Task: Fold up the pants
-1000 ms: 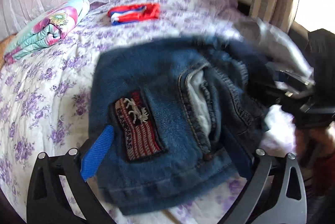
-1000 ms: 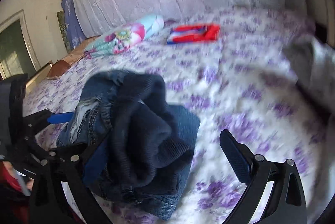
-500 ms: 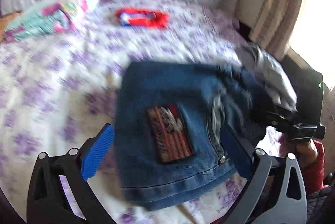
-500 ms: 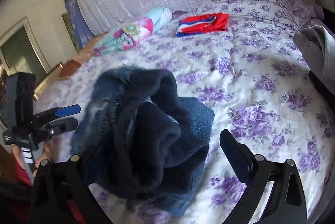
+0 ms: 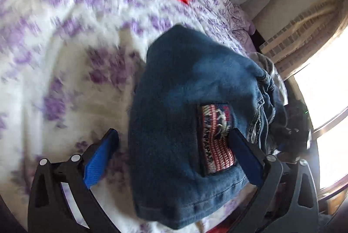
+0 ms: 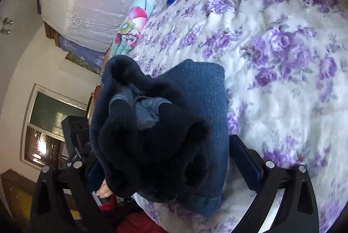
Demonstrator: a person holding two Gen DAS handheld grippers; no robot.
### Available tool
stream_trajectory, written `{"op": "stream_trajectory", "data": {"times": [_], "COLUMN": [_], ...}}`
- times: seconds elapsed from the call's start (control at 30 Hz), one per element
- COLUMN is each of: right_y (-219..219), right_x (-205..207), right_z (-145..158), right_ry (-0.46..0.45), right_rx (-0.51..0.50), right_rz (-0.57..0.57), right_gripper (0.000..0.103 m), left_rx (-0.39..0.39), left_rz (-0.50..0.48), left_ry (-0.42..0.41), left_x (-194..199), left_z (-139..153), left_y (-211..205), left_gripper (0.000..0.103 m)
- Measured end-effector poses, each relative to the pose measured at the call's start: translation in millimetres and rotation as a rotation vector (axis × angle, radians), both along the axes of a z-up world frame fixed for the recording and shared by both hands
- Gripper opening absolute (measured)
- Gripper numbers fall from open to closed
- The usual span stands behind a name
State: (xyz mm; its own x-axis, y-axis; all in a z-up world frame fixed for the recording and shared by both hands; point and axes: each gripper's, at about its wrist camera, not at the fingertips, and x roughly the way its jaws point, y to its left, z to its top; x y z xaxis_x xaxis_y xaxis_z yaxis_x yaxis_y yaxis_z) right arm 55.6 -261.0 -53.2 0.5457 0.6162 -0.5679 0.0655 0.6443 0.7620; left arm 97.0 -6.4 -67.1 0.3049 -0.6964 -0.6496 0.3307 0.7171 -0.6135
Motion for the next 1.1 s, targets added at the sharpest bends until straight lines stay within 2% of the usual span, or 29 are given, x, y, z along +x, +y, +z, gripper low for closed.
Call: {"op": "stream_trajectory", "data": {"times": [0.1, 0.13, 0.17, 0.2, 0.27, 0.4, 0.47, 0.6, 0.63, 0.77, 0.83, 0.93, 1.1], "right_y": [2.6, 3.3, 4.9, 6.3, 7.4, 11.5, 12.0, 6.6, 4.8, -7.9, -14.7, -24.1, -55.3], "right_x": [0.6, -0.5, -2.2, -5.0, -11.8, -20.2, -20.0, -8.9, -3.5, 19.4, 36.2, 68.2, 163.9], "right_z": [0.3, 1.0, 3.0, 6.1, 11.1, 17.9, 24.8, 43.3, 48.3, 69.2, 78.8, 86.5, 99.6], "right_ry": [-0.041, -0.06, -0.084, -0.104, -0.14, -0.193, -0.21, -0.232, -0.24, -0.27, -0.284, -0.28, -0.269], "right_rx": [0.005, -0.003, -0.023, -0.042, -0.068, -0.118, -0.126, -0.142, -0.148, -0.111, -0.094, -0.109, -0.123], "right_rz": [0.022, 0.021, 0.016, 0.015, 0.013, 0.004, 0.009, 0.03, 0.033, 0.042, 0.049, 0.041, 0.016], "right_gripper": [0.098, 0.095, 0.089, 0.082, 0.076, 0.071, 0.069, 0.068, 0.068, 0.068, 0.068, 0.068, 0.068], "left_rx": [-0.029, -0.026, -0.032, -0.031, -0.005, 0.07, 0.078, 0.066, 0.056, 0.071, 0.077, 0.07, 0.131], "left_rz": [-0.018, -0.019, -0.032, -0.04, -0.04, -0.031, -0.029, -0.033, -0.034, -0.022, -0.032, -0.04, -0.019], "left_ry": [0.001, -0.013, -0.036, -0.052, -0.086, -0.15, -0.159, -0.125, -0.135, -0.215, -0.236, -0.189, -0.221], "left_x": [0.5, -0.8, -3.9, -6.3, -10.8, -20.9, -19.5, -3.9, 0.6, 14.6, 28.7, 76.9, 183.0], "left_z": [-3.4, -2.3, 0.6, 4.5, 12.1, 26.6, 34.3, 47.5, 54.1, 94.1, 106.0, 110.7, 135.3], "left_y": [2.3, 1.7, 0.9, 0.4, -1.7, -9.1, -9.2, -10.5, -11.7, -17.6, -20.8, -28.9, -59.3], "left_gripper": [0.099, 0.092, 0.081, 0.08, 0.07, 0.058, 0.055, 0.053, 0.049, 0.049, 0.049, 0.048, 0.048]}}
